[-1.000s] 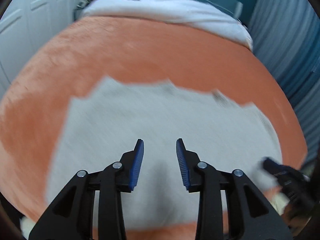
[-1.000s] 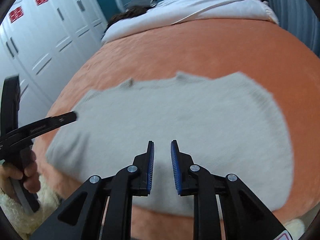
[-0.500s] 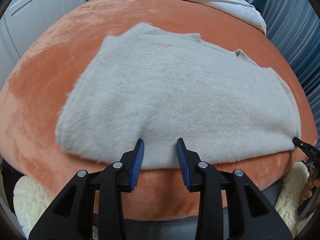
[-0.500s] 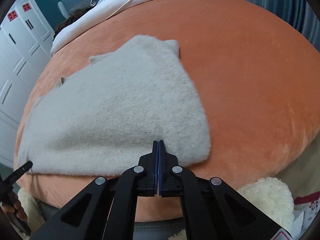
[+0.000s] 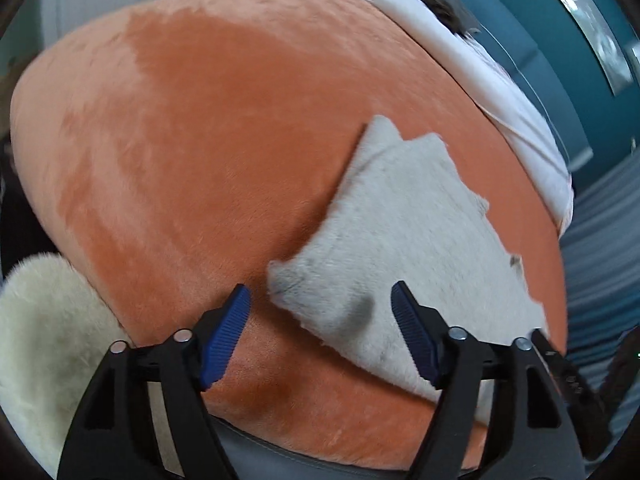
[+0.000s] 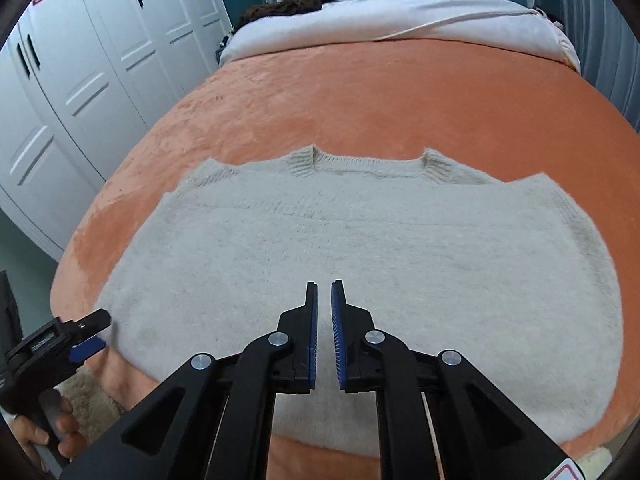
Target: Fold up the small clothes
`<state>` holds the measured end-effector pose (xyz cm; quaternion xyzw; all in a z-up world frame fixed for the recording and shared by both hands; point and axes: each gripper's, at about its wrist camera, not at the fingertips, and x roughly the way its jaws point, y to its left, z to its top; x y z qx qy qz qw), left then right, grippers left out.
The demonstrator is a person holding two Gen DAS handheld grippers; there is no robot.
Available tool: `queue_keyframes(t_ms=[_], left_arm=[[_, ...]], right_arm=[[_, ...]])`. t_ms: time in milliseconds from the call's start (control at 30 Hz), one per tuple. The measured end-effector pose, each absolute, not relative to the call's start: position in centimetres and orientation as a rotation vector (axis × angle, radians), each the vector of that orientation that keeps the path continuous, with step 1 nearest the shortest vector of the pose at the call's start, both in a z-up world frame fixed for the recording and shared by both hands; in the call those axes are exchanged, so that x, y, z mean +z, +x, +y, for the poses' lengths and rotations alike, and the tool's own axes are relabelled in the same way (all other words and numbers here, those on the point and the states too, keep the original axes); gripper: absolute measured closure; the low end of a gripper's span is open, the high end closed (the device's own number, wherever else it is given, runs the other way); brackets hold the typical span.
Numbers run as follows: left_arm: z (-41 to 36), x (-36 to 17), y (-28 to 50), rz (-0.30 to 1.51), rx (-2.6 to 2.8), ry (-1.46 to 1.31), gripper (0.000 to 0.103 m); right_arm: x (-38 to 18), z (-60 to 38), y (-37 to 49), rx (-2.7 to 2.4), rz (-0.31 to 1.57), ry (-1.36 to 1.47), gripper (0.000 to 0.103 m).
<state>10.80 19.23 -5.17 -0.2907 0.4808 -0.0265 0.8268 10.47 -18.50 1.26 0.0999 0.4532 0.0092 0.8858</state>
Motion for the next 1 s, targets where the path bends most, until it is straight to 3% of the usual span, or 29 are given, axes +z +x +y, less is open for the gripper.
queue_keyframes(t_ms=[100,200,267,333,400,567,800,1000], left_arm=[[19.6,-6.6,11.4,1.043,-0.061,-0.701,0.025],[19.4,-6.8,12.0,1.020,-0.064,-0.730,0.015],[19.1,-6.8,12.8,1.013,-0.061,-0.739,0.015],[18.8,-6.7,13.6,1.013,-0.074,-0.743,0.025],[18.2,-6.5,14.5,1.023,-0.130,-0.740,0.073],[15.2,-0.6,14.1,0.889,-0.219,-0.608,0.081],[2.1,10.8,11.1,0.724,-0.580,-0.352,0.082],[-10.7,8.4,9.0,0.815,-0.756,-0.182,0.082]], right_arm=[[-2.9,-17.2,12.4,0.007,1.063,0.176,0.093],[-3.5,-16.5,12.1,-0.003,1.011,0.118,0.094],[-3.4,-16.2,12.0,-0.011,1.013,0.102,0.094],[-3.4,-16.2,12.1,-0.008,1.012,0.101,0.094],[-3.5,-16.3,12.2,-0.007,1.005,0.105,0.094],[-3.5,-16.8,12.1,0.014,0.987,0.142,0.094],[1.6,-23.2,6.4,0.000,0.883,0.350,0.094],[2.7,-32.4,-2.7,-0.157,0.828,0.484,0.089]])
